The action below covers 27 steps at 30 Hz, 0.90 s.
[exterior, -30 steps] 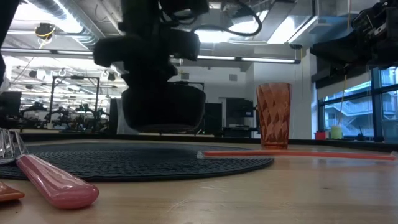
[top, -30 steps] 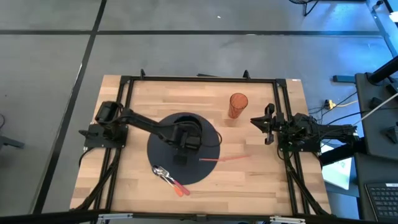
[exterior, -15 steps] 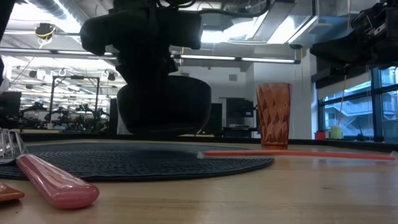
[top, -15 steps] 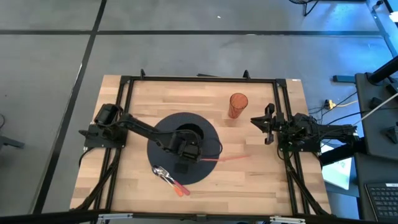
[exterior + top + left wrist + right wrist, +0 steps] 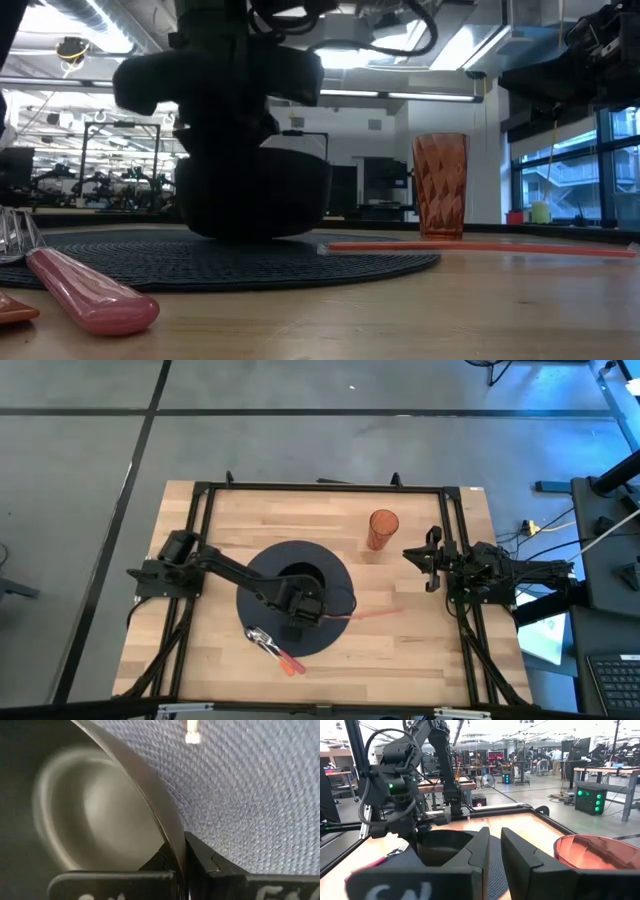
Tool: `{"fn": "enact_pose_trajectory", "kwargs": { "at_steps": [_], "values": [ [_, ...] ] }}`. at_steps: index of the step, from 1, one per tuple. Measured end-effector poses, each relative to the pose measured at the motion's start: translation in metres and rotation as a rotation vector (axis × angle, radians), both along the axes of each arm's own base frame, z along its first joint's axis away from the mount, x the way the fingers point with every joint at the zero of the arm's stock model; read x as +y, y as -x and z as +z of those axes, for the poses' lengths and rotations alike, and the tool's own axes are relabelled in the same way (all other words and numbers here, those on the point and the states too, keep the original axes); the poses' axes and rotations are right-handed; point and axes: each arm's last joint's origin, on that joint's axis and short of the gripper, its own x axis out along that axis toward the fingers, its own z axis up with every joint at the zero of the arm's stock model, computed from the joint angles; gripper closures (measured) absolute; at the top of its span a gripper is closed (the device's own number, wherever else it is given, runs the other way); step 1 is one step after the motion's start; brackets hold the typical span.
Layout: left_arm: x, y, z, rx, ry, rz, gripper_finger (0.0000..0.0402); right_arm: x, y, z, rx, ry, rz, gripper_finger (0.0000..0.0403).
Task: Pick & Place Utensil
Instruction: Put the black bowl on the black tablemat
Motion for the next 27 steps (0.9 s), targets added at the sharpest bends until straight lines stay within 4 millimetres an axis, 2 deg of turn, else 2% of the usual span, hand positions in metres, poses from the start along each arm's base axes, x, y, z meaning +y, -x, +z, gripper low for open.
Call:
{"fn": "enact_pose_trajectory", "kwargs": {
  "at_steps": [21,27],
  "values": [
    [-0.01,0.002,-0.003,0.012,0.043,0.011,0.0398,0.0,0.0,0.0,0.0,-0.001,0.0,0.0354],
    [-0.011,0.002,-0.004,0.019,0.07,0.033,0.0376,0.0,0.0,0.0,0.0,-0.003,0.001,0.0354]
  ]
}}
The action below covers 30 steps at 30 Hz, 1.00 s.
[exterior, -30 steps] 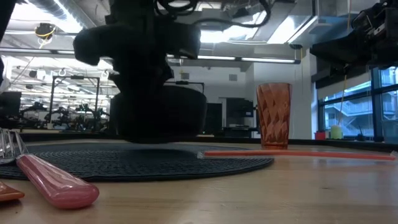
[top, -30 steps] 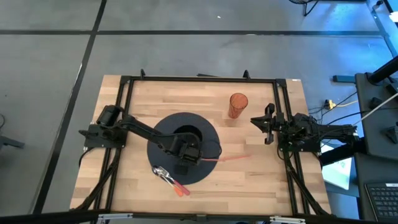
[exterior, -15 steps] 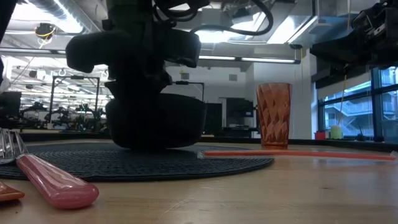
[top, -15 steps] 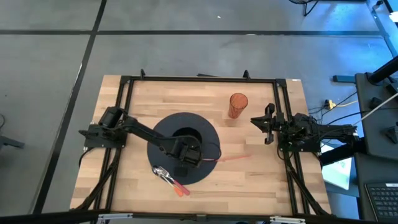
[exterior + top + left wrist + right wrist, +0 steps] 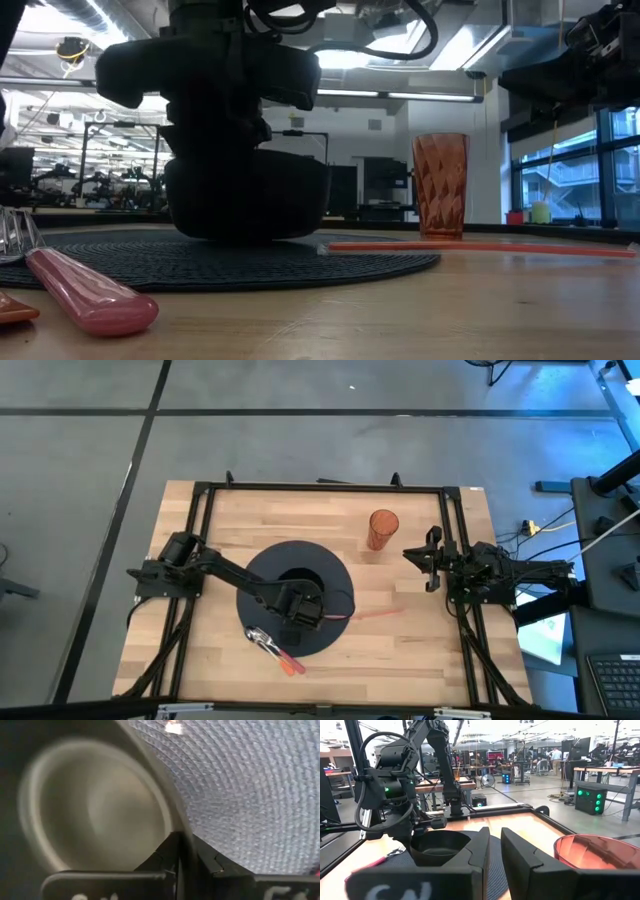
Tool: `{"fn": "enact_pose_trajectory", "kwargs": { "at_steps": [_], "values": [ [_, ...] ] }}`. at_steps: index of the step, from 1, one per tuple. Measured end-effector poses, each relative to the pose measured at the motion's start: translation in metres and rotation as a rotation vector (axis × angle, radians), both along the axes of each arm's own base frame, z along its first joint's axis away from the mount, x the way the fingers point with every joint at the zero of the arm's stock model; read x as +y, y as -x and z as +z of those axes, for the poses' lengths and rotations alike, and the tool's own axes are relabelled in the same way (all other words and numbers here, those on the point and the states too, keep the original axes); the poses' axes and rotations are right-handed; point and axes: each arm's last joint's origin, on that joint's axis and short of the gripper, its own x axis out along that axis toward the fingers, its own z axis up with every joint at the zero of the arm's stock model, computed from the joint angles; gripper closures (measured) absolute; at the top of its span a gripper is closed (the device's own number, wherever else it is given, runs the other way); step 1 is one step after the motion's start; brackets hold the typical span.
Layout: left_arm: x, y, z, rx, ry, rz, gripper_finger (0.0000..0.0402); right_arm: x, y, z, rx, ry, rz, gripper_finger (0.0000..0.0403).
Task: Pick & Place Utensil
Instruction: Put the black bowl on the black tablemat, then put the orange cup on the black tablemat to the right of the black bowl
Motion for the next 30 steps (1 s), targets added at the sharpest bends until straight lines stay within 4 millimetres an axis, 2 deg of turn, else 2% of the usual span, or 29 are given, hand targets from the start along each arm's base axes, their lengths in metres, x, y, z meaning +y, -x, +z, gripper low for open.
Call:
{"fn": "enact_pose_trajectory", "kwargs": {
  "at_steps": [8,15,23,30],
  "values": [
    [0.0,0.0,0.0,0.004,0.017,0.021,0.0328,0.0,0.0,0.0,-0.005,-0.002,0.0,0.0354],
    [-0.001,-0.001,0.003,0.013,0.049,0.089,0.0271,0.0,0.0,0.001,-0.007,-0.002,0.0,0.0354],
    [0.002,-0.011,0.036,0.011,0.033,0.083,0.022,0.0,0.0,0.001,-0.008,-0.002,0.0,0.0354],
    [-0.001,-0.005,0.072,0.061,-0.011,-0.023,0.0213,0.0,0.0,0.001,-0.013,-0.002,0.001,0.0354]
  ]
}}
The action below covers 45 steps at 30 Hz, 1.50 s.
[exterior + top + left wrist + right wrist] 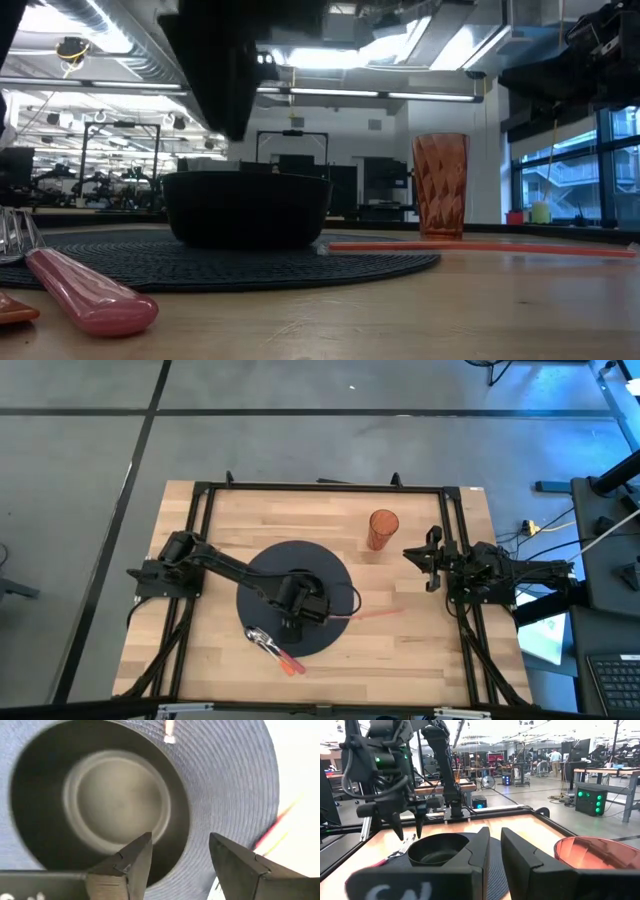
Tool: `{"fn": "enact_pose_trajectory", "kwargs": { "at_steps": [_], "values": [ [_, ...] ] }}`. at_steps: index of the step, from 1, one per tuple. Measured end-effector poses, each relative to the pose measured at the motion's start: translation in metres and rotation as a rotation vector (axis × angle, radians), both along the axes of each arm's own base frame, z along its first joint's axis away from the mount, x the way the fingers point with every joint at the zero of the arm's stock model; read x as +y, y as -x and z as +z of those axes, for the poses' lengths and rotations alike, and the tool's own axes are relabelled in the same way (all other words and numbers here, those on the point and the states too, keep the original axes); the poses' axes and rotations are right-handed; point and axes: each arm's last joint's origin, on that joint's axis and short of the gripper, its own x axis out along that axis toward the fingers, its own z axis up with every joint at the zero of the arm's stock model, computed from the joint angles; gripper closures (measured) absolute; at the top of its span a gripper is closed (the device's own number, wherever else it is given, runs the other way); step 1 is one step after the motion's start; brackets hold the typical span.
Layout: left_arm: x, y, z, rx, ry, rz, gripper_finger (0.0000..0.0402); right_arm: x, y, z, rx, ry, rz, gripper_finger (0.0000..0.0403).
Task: Pick & Place Utensil
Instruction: Put the orange cup on the black tablemat to the right of the black bowl
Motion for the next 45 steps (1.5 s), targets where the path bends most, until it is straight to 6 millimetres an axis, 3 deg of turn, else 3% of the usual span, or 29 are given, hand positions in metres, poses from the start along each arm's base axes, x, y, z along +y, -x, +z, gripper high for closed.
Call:
{"fn": "enact_pose_trajectory", "kwargs": {
  "at_steps": [7,12,16,22,31,39,45],
  "values": [
    [0.006,0.037,0.06,-0.232,-0.17,-0.015,0.0258,0.0,0.0,0.002,-0.021,0.0,0.0,0.0354],
    [0.033,0.071,0.077,-0.4,-0.199,0.06,0.0335,0.0,0.001,0.004,-0.044,0.0,0.0,0.0354],
    [0.057,0.098,0.067,-0.534,-0.167,0.132,0.0393,0.0,0.001,0.004,-0.046,0.0,0.0,0.0354],
    [0.084,0.138,0.046,-0.822,-0.108,0.175,0.04,0.0,0.0,0.004,-0.042,-0.001,0.0,0.0354],
    [0.122,0.176,0.012,-1.192,-0.005,0.138,0.04,0.0,0.001,0.007,-0.059,0.102,-0.021,0.0354],
    [0.134,0.195,-0.015,-1.327,-0.077,0.188,0.04,-0.002,0.003,0.015,-0.128,0.157,-0.108,0.0354],
    [0.128,0.21,-0.032,-1.45,-0.137,0.109,0.04,-0.002,0.005,0.021,-0.195,0.127,-0.107,0.0354]
  ]
}}
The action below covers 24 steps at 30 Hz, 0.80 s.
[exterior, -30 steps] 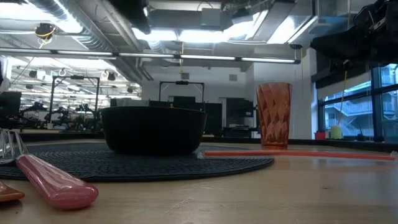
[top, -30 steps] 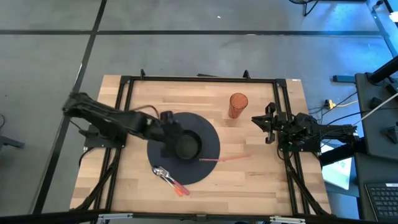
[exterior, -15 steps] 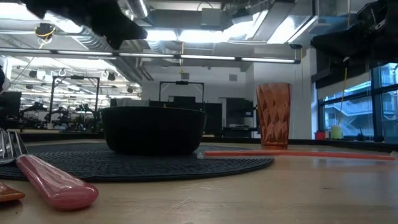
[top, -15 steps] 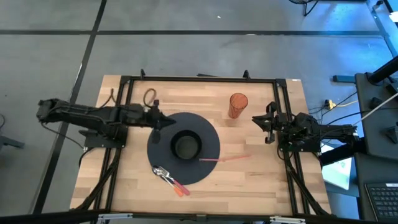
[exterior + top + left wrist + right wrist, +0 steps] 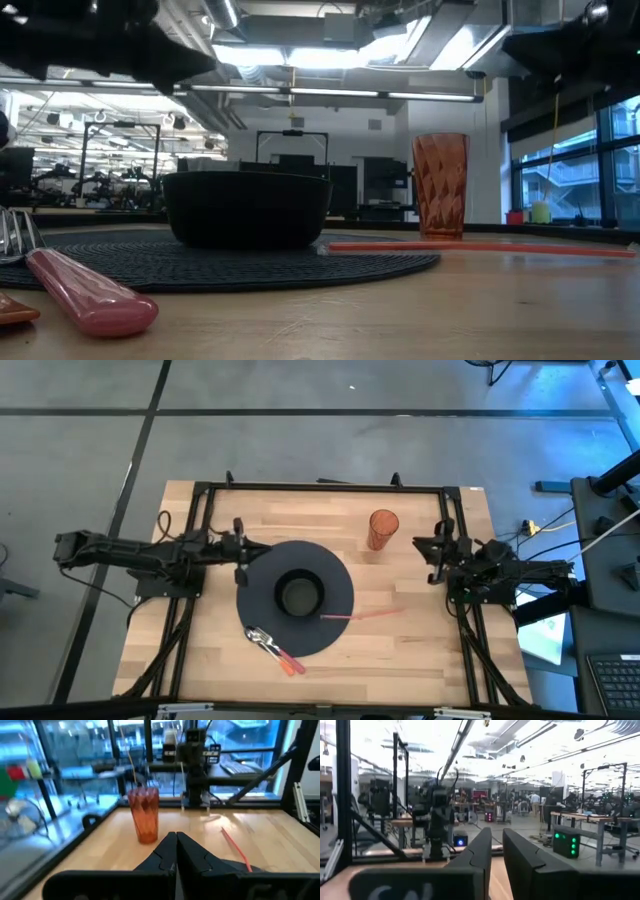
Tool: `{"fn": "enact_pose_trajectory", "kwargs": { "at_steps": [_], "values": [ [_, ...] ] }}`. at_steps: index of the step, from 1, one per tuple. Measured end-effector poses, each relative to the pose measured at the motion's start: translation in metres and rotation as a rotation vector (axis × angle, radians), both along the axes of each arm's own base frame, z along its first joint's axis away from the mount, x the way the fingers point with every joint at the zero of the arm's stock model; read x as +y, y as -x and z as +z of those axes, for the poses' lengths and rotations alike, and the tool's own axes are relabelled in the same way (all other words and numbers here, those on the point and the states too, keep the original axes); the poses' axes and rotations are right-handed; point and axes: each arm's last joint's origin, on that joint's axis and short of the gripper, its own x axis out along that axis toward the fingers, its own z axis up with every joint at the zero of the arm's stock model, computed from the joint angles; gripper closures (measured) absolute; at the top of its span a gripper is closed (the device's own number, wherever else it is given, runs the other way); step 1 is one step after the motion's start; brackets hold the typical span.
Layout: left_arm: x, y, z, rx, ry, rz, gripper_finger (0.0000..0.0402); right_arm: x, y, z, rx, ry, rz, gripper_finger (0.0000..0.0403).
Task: Pick & Place Utensil
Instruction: Put the orange cup on the black tablemat to the right of the black bowl
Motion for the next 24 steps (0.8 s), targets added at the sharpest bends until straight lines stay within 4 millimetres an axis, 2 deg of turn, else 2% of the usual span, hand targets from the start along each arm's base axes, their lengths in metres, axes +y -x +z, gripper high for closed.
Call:
{"fn": "enact_pose_trajectory", "kwargs": {
  "at_steps": [5,12,15,24],
  "values": [
    [-0.002,0.014,-0.019,-0.023,0.024,0.009,0.04,0.0,0.001,0.002,-0.029,-0.025,0.009,0.0354],
    [-0.005,0.027,-0.035,-0.032,-0.013,0.012,0.04,0.0,0.001,0.002,-0.028,-0.023,0.01,0.0354],
    [-0.005,0.03,-0.036,-0.023,-0.027,0.017,0.04,0.0,0.0,0.001,-0.024,-0.051,0.032,0.0354],
    [-0.005,0.036,-0.023,-0.136,-0.116,0.046,0.04,0.002,-0.001,-0.001,-0.009,-0.098,0.116,0.0354]
  ]
}}
